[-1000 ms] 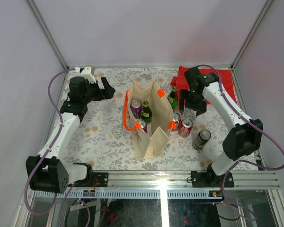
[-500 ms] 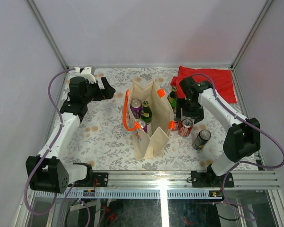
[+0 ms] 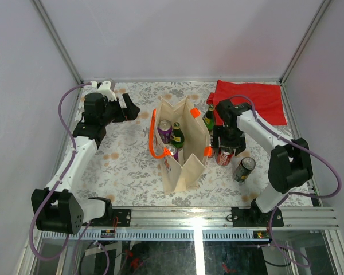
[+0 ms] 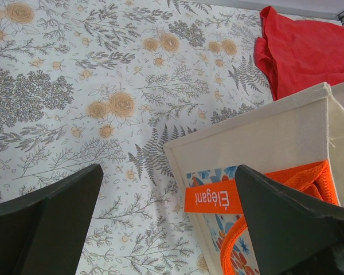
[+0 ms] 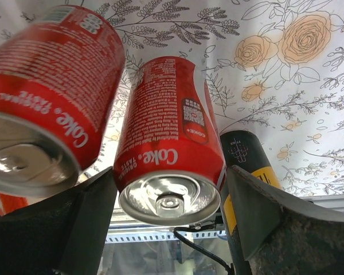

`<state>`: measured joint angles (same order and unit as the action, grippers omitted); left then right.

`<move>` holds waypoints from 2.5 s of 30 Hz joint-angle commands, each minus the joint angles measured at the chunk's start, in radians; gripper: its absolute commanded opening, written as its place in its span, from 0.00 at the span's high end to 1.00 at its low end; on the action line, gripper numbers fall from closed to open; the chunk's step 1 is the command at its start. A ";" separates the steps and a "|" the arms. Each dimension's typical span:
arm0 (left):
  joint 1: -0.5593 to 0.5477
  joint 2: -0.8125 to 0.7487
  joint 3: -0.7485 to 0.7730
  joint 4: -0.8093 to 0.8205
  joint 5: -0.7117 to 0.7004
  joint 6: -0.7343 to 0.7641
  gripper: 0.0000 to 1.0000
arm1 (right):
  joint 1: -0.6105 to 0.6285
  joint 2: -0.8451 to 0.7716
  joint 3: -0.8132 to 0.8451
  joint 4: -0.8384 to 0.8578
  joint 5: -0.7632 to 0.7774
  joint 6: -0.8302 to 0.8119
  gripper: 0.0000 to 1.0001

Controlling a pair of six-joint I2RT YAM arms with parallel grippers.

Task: Place the beverage into the canvas bag
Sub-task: Pick up the drink from the center of the board, then place the drink in the canvas bag.

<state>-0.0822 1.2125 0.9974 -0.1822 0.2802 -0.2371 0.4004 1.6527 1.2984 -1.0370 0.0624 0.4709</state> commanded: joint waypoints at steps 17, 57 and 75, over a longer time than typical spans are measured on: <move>0.007 0.002 0.028 -0.007 0.014 0.014 0.00 | 0.009 -0.010 -0.035 0.046 0.036 -0.004 0.98; 0.007 0.007 0.018 0.004 0.034 0.002 0.00 | 0.076 -0.194 0.637 0.108 -0.060 0.041 1.00; 0.007 0.027 0.022 0.002 0.025 0.010 0.00 | 0.485 -0.054 0.597 -0.052 0.143 0.117 1.00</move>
<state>-0.0822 1.2217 0.9981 -0.1890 0.2996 -0.2314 0.8608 1.6794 1.9942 -1.1297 0.1570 0.5282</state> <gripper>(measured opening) 0.995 0.725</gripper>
